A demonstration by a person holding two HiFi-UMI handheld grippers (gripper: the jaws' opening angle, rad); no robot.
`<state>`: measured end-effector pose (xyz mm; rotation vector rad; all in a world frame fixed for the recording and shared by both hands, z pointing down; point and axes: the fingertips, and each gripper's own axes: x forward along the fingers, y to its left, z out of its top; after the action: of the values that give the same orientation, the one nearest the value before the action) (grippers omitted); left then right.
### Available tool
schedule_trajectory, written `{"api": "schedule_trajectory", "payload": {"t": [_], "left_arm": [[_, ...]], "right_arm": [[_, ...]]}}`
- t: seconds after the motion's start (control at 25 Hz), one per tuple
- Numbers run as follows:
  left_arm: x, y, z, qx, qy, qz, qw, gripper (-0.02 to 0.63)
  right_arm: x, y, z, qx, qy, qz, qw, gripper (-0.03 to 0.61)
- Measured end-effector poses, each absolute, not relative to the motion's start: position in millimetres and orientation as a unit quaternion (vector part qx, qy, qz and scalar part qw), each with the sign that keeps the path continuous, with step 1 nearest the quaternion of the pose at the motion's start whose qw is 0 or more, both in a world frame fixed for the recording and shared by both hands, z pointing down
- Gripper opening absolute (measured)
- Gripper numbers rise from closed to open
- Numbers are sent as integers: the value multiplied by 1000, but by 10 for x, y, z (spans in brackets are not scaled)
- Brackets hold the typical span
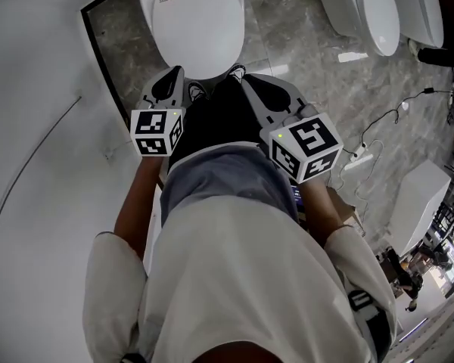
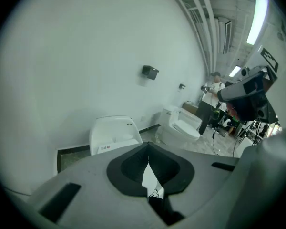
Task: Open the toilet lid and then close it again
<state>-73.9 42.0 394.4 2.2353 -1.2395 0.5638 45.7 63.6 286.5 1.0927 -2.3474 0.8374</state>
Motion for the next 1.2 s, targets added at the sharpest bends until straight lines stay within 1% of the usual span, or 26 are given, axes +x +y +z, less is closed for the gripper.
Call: {"api": "schedule_trajectory", "payload": {"t": [0.12,0.36,0.76,1.0,1.2], "left_arm": [[-738,382,3633,833,-460,202,230,8],[-833,320,3062,841,-468,154,226,8],[-961,318,2262,847,-492,99,175,8],[-1063,328,2027,852,-496,90,142,8],[-1087,313,1948,849,-502,84,140,8]], "right_arm": [[510,571,2738,396,-847,291,201,11],[509,450,2538,401,-854,278,181,11],[515,246,2112,405,-869,243,145,9],[493,285,2015,395,-878,236,130,9],[564,297,1991,404,-876,226,134,9]]}}
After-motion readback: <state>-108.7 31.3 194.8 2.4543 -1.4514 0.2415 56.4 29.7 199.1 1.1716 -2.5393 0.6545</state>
